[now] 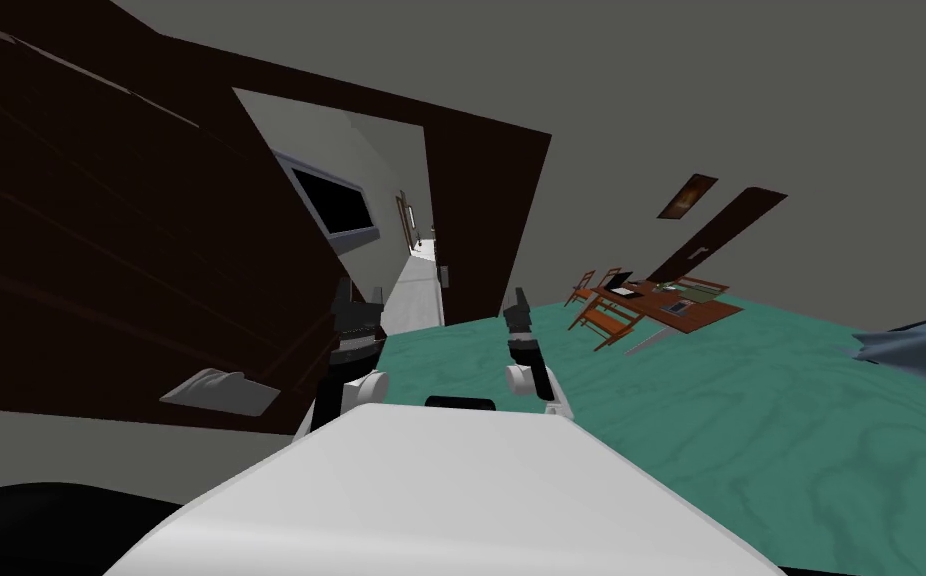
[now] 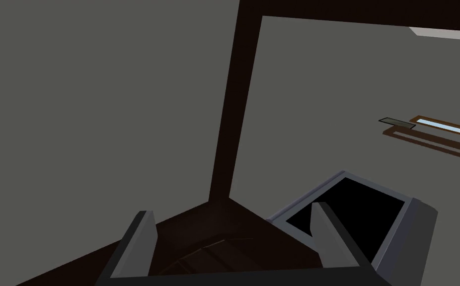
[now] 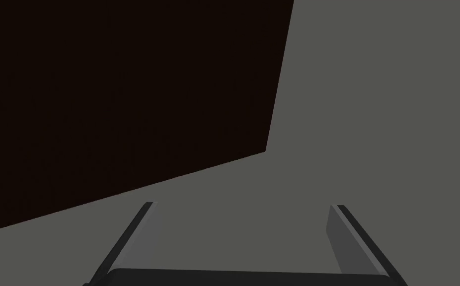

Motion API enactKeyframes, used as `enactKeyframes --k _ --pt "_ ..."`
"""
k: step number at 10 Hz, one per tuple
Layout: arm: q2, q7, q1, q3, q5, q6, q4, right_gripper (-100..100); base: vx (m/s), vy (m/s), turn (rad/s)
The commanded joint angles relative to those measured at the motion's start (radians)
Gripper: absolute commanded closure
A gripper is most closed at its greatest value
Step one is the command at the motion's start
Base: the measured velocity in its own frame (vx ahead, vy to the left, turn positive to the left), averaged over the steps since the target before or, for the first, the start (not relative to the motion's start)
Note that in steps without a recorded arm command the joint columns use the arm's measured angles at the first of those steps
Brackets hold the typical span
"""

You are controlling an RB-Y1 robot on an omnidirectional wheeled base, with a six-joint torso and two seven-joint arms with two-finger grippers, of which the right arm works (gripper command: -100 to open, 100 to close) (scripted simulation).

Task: Pull the door open

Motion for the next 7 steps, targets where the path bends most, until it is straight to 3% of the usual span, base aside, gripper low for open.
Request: enactKeyframes --k 1,7 --pt "-0.017 -0.019 -0.018 0.018 -0.005 -0.009 0.036 -100 0.130 0.106 -0.092" --pt "-0.053 -0.063 -0.102 0.075 -0.017 -0.026 0.169 -100 0.089 0.080 -0.071"
